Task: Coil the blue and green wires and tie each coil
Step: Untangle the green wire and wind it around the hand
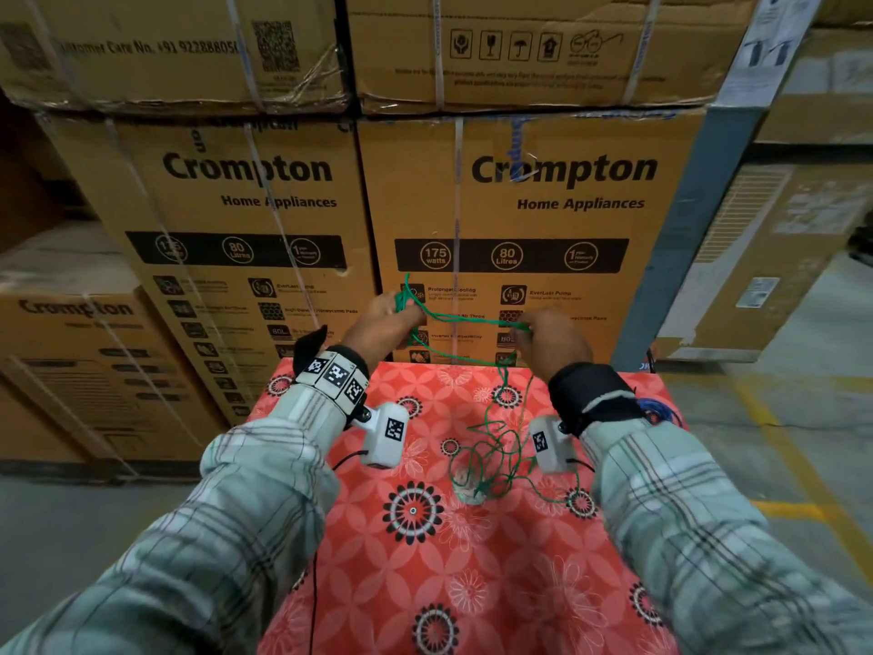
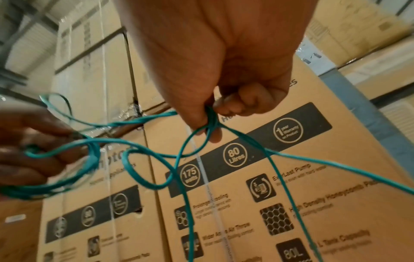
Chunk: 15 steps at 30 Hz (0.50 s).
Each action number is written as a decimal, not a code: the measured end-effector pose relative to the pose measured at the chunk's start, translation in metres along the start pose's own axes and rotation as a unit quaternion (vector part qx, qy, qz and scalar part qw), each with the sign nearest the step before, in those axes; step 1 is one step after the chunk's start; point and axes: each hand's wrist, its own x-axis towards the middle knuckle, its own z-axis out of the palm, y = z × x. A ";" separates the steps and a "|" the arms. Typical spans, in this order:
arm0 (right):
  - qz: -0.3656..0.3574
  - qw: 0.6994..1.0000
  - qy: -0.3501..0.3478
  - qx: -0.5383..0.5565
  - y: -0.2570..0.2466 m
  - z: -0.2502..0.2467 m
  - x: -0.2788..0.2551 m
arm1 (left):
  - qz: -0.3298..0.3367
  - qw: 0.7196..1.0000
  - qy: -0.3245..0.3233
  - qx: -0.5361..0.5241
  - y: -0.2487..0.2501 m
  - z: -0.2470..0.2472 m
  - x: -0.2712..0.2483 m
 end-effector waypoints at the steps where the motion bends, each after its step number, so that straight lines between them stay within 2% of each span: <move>1: 0.024 0.999 0.006 -0.021 -0.002 -0.006 0.004 | 0.005 1.000 0.017 -0.008 0.006 0.001 0.000; 3: 0.031 0.999 0.035 -0.023 -0.010 -0.020 0.016 | 0.026 0.998 0.042 -0.034 0.019 0.002 0.003; 6: -0.049 0.985 0.143 0.087 -0.025 -0.040 0.036 | 0.073 0.992 0.088 -0.053 0.035 -0.008 0.014; 8: -0.082 0.971 0.176 0.143 -0.029 -0.047 0.044 | 0.080 0.988 0.111 -0.065 0.035 -0.019 0.023; 9: -0.080 0.974 0.161 0.136 -0.028 -0.045 0.045 | 0.078 0.988 0.117 -0.067 0.031 -0.024 0.025; 11: -0.041 0.996 0.069 0.047 -0.018 -0.027 0.045 | 0.073 0.988 0.128 -0.054 0.017 -0.029 0.022; 13: 0.010 0.999 -0.006 -0.042 -0.005 -0.005 0.040 | 0.079 0.987 0.139 -0.034 0.004 -0.028 0.018; 15: 0.034 0.999 -0.028 -0.028 0.005 0.010 0.033 | 0.074 0.985 0.146 -0.047 -0.006 -0.030 0.017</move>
